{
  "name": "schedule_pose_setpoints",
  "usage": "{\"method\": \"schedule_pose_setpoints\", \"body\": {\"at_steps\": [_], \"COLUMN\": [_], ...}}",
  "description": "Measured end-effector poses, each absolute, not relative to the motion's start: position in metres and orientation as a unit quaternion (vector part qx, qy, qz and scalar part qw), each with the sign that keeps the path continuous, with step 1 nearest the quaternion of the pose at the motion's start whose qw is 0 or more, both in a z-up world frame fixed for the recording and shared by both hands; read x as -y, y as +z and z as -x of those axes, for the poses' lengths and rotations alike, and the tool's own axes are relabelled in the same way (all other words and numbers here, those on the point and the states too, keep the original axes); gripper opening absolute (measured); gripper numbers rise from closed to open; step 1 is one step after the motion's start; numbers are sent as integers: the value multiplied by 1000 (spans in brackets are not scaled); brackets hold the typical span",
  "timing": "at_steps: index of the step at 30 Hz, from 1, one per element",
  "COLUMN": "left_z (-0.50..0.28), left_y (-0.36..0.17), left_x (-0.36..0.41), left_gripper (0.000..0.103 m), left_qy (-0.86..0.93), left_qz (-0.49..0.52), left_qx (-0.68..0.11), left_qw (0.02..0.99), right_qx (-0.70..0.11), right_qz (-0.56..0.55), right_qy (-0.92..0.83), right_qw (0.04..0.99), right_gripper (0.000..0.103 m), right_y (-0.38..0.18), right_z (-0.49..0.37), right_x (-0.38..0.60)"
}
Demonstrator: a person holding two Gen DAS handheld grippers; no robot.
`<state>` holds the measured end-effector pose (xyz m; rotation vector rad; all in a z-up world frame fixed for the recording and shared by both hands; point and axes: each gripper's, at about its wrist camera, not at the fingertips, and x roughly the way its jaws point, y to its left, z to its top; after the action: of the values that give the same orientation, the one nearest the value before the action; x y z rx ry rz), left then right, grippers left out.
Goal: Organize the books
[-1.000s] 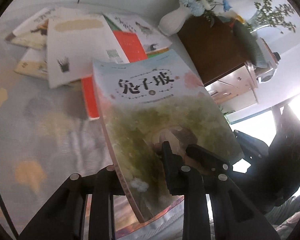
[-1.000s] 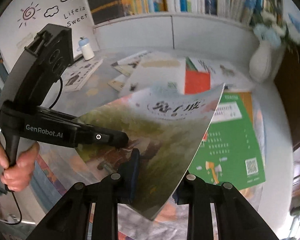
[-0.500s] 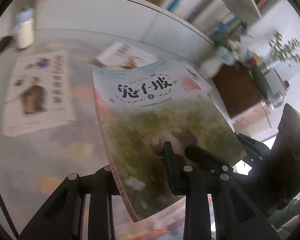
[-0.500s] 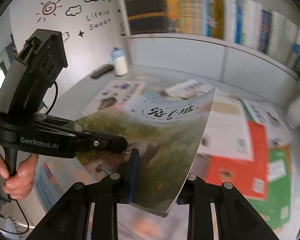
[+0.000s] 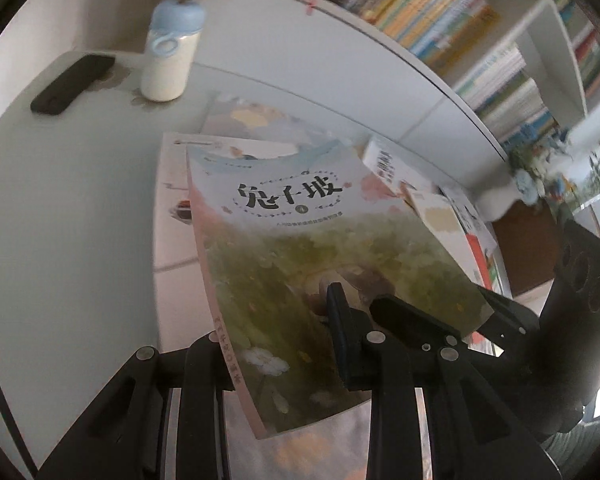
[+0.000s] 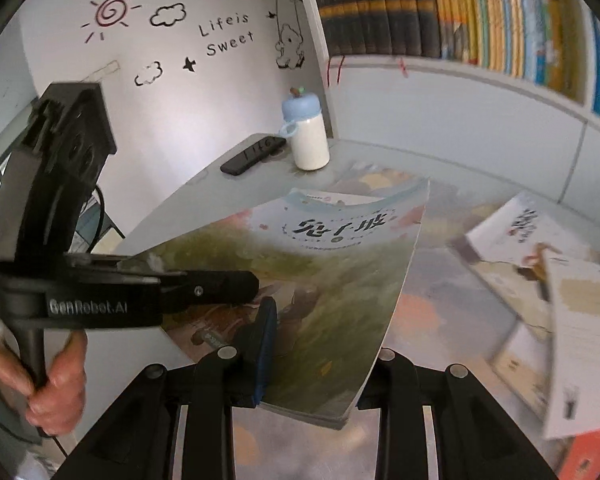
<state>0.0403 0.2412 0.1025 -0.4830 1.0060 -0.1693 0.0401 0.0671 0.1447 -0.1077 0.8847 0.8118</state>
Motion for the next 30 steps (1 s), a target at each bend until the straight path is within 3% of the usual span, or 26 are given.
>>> {"method": "schedule_pose_setpoints", "body": {"at_steps": [16, 20, 30], "left_z": [-52, -38, -12], "left_y": [54, 47, 73], "left_x": [-263, -271, -229], "left_gripper": [25, 25, 25], "left_qy": [-75, -60, -68], "left_qz": [261, 265, 205], "left_qx": [-508, -517, -519], "left_qw": [817, 811, 827], "right_qx": [-498, -524, -527], "right_qz": [8, 8, -27], "right_qy": [339, 333, 342], "right_qw": [798, 784, 778], "right_gripper": [30, 39, 40], "right_y": [94, 81, 83], "right_z": [-88, -91, -70], "right_x": [-98, -95, -37]}}
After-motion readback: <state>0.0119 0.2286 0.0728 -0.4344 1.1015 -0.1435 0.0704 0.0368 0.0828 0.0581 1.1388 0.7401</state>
